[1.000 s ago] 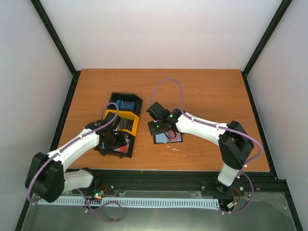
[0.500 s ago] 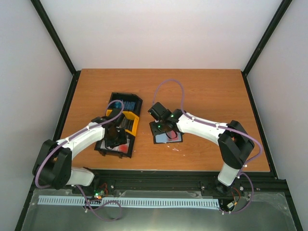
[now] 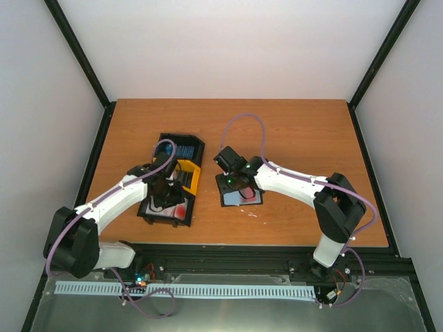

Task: Put the credit cards into the card holder
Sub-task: Pick up the credit card from the storage box.

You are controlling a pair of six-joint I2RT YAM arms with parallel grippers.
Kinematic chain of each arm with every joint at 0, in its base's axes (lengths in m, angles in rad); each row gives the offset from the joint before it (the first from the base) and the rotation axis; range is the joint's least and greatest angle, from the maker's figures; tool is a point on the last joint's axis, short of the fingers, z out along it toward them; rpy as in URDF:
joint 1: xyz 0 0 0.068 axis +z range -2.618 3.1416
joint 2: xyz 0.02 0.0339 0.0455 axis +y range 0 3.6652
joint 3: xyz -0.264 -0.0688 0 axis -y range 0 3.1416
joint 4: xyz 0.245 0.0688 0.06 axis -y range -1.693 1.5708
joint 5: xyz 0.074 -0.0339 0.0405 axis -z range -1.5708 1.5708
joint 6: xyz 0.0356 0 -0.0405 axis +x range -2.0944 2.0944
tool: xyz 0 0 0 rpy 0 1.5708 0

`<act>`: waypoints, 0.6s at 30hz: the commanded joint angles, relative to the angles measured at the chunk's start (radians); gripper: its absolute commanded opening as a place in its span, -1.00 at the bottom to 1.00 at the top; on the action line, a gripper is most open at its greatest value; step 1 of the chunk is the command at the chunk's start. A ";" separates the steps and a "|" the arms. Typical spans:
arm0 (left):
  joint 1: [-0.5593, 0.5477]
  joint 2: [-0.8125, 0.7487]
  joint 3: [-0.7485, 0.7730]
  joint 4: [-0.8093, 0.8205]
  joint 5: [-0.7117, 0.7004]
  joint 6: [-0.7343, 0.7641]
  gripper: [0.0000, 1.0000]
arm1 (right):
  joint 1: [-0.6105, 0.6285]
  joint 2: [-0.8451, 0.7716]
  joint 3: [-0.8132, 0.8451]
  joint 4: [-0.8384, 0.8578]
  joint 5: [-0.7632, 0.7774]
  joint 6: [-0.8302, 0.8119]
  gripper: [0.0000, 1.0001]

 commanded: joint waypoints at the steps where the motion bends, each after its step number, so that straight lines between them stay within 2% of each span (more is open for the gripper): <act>1: 0.001 -0.023 0.029 -0.015 0.066 0.009 -0.37 | -0.007 0.012 -0.003 0.007 0.014 0.007 0.01; 6: 0.002 -0.030 0.011 0.005 0.119 0.004 -0.41 | -0.007 0.011 -0.009 0.001 0.025 0.013 0.01; 9: 0.002 -0.026 -0.005 0.017 0.158 0.001 -0.53 | -0.007 0.013 -0.011 -0.003 0.029 0.018 0.00; 18: 0.001 -0.001 -0.055 0.032 0.202 -0.009 -0.56 | -0.008 0.015 -0.016 -0.014 0.040 0.021 0.00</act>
